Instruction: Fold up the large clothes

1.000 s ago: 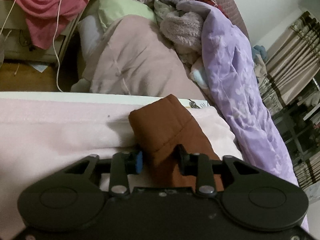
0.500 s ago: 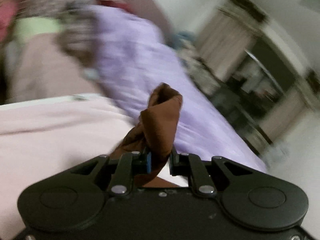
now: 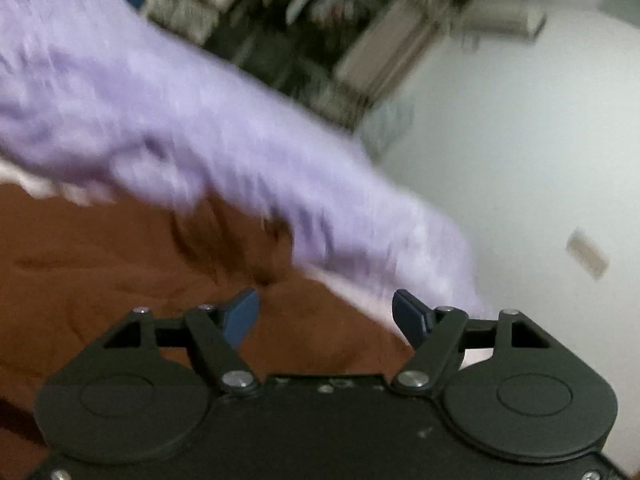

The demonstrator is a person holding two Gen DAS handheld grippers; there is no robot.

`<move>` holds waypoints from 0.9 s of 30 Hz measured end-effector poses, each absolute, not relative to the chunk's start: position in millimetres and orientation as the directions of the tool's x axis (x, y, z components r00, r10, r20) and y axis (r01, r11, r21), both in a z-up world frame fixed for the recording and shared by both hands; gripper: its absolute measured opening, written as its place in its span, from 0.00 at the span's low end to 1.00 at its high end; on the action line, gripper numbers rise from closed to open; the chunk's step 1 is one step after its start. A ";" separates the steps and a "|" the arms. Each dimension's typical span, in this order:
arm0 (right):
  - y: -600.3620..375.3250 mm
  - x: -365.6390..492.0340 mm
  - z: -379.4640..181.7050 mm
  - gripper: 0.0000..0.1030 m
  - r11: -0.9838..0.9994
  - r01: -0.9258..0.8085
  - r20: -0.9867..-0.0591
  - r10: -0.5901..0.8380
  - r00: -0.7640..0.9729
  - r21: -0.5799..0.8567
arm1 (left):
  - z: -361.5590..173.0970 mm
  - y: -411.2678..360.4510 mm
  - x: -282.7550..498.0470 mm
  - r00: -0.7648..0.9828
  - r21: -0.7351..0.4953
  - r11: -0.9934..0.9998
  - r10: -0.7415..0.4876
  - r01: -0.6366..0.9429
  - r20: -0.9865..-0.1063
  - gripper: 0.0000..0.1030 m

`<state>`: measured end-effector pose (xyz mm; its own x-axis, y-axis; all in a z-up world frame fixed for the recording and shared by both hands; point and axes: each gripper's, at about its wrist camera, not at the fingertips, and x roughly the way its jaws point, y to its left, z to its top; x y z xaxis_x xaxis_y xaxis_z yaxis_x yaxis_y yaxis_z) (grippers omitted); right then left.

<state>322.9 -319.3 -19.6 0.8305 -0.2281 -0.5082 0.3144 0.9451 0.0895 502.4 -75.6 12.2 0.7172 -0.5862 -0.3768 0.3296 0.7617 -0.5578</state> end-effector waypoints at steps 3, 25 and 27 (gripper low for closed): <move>-330.9 326.1 -18.6 1.00 0.949 0.273 -0.504 -0.161 0.848 0.156 | -0.8 -67.7 502.9 0.724 -0.538 0.783 -0.562 0.311 -0.400 0.73; -323.0 466.5 -45.7 0.09 0.836 0.105 -0.518 0.231 0.823 0.539 | -27.0 78.8 478.5 0.830 -0.474 0.874 -0.343 0.109 -0.441 0.73; -331.6 464.0 -42.0 0.09 0.843 0.122 -0.517 0.201 0.832 0.523 | -34.4 70.3 483.8 0.822 -0.446 0.888 -0.334 0.111 -0.460 0.73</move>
